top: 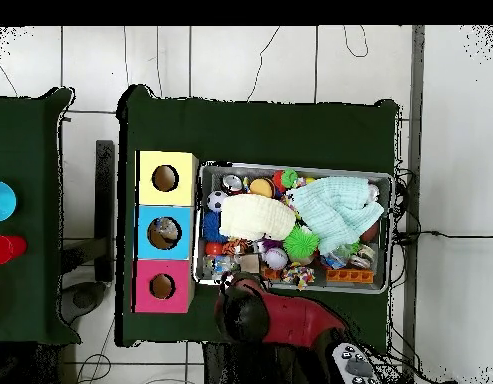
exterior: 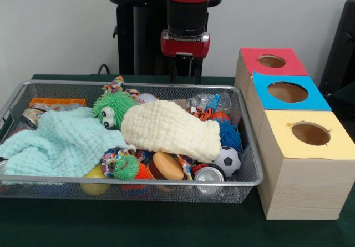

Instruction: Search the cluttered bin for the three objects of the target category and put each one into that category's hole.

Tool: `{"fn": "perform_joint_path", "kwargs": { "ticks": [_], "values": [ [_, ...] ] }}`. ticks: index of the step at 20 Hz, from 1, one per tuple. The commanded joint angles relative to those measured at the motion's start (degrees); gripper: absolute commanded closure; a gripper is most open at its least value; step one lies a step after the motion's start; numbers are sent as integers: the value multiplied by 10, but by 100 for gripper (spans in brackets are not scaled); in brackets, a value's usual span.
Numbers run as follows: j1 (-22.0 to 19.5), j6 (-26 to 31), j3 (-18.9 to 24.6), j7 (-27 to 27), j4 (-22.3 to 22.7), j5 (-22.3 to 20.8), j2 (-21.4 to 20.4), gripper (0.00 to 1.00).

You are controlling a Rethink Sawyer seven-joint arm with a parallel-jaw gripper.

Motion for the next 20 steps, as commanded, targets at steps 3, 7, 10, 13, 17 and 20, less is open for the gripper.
{"fn": "perform_joint_path", "kwargs": {
  "ticks": [3, 7, 10, 13, 17, 20],
  "values": [
    [0, -30, 61, 152, -6, 79, 16, 0],
    [15, -28, 57, 159, -2, 105, 14, 0],
    [21, -44, 59, 174, 8, 129, 19, 0],
    [30, -46, 57, 182, 16, 152, 14, 0],
    [39, -60, 56, 192, 26, 176, 15, 0],
    [36, -83, 62, 192, 30, 179, 30, 0]
  ]
}}
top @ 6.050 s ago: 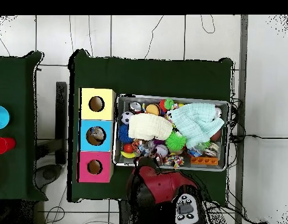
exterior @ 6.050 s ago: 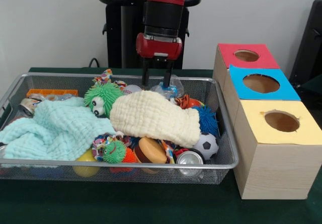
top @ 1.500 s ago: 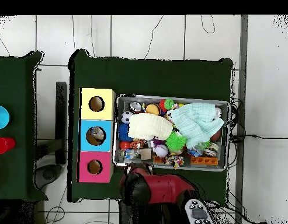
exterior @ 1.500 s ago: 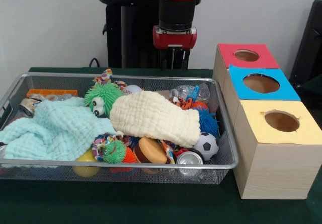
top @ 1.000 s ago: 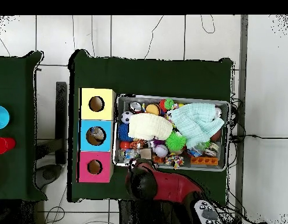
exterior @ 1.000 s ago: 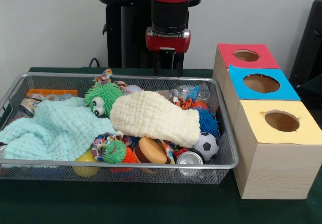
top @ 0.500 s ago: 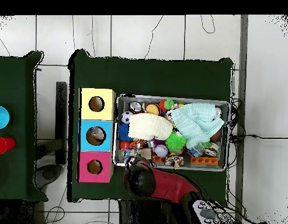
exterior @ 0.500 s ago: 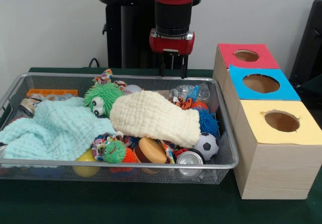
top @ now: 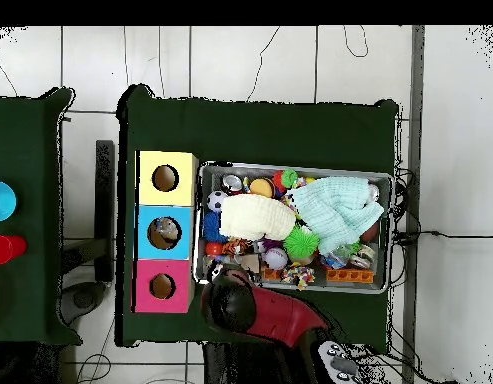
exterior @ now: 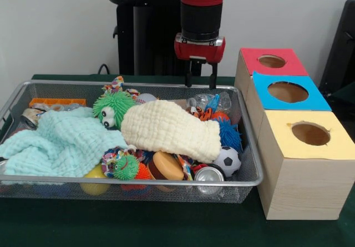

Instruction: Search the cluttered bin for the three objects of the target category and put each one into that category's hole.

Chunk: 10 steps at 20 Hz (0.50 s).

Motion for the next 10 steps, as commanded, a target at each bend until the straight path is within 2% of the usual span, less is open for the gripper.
{"fn": "perform_joint_path", "kwargs": {
  "ticks": [1, 10],
  "values": [
    [1, -68, 57, 181, 19, 51, 31, 0],
    [10, -142, 19, 172, 6, 20, 110, 0]
  ]
}}
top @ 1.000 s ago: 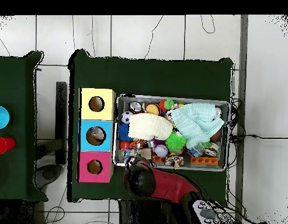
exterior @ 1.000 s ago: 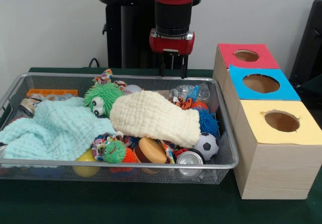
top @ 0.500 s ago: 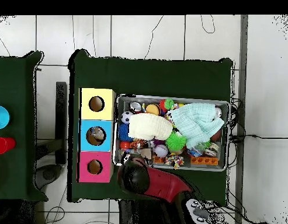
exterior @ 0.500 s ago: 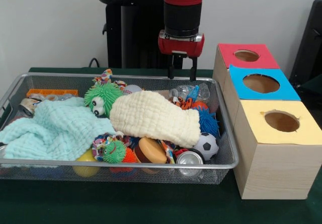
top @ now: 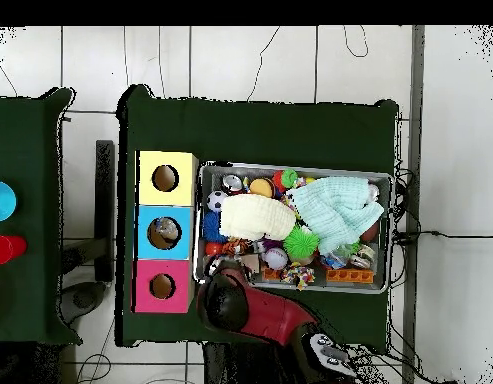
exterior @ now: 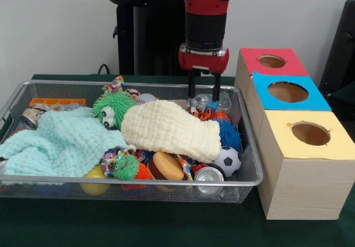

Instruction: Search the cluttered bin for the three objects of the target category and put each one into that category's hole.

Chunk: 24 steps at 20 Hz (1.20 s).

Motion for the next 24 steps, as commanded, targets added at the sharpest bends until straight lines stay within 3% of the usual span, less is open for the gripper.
{"fn": "perform_joint_path", "kwargs": {
  "ticks": [1, 8, 16, 24],
  "values": [
    [5, -55, 9, 137, 5, 10, 73, 0],
    [-2, -85, 7, 142, 10, 6, 107, 0],
    [10, -57, -7, 130, 14, 27, 109, 0],
    [0, -93, 7, 133, 12, 5, 123, 0]
  ]
}}
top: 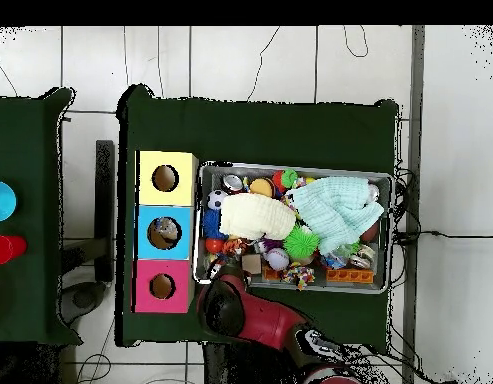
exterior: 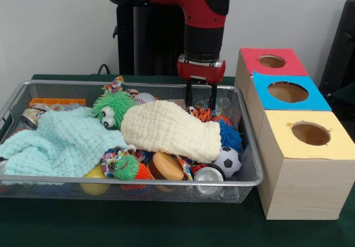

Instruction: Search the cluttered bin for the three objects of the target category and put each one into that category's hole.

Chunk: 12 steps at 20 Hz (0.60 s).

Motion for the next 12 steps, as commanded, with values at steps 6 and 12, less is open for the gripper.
{"fn": "perform_joint_path", "kwargs": {
  "ticks": [6, 12],
  "values": [
    [-7, -25, 19, 127, 6, -2, 71, 100],
    [-10, -19, 24, 122, 5, 0, 69, 100]
  ]
}}
